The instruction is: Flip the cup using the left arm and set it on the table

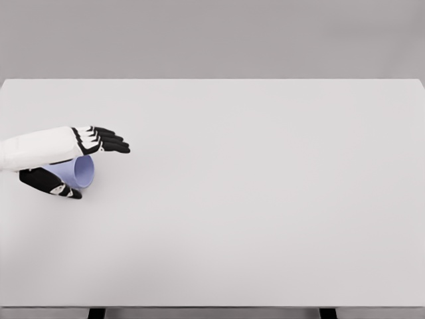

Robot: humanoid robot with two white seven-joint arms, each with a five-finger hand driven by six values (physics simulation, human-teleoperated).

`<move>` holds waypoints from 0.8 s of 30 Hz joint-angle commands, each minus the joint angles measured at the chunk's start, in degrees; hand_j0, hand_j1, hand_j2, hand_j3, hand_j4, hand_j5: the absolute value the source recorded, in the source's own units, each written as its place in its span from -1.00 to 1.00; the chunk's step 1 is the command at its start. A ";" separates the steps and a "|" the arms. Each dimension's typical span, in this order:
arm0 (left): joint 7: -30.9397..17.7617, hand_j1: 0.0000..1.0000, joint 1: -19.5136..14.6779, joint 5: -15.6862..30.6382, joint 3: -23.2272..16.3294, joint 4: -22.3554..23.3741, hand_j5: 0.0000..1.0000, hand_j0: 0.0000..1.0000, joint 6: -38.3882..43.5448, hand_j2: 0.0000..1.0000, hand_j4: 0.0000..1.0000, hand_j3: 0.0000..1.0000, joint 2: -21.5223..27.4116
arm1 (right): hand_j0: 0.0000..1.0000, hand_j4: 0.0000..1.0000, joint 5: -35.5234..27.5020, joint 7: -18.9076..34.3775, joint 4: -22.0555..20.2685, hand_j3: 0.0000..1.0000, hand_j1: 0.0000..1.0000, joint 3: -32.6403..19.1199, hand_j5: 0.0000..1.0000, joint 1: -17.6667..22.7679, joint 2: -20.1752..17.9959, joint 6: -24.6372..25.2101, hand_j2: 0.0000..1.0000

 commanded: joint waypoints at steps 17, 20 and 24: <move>12.20 1.00 4.22 4.49 4.29 -0.05 1.00 1.00 0.53 1.00 1.00 1.00 2.53 | 1.00 1.00 0.00 -0.08 0.02 1.00 1.00 0.07 1.00 0.00 0.00 0.00 1.00; 12.38 1.00 4.66 -4.30 4.12 -0.05 1.00 1.00 6.33 1.00 1.00 1.00 2.70 | 1.00 1.00 0.00 -0.08 0.02 1.00 1.00 -0.02 1.00 0.00 0.00 0.00 1.00; 12.73 1.00 9.93 -3.77 4.12 -0.13 1.00 1.00 16.96 1.00 1.00 1.00 5.95 | 1.00 1.00 0.00 -0.08 0.02 1.00 1.00 0.07 1.00 0.00 0.00 0.00 1.00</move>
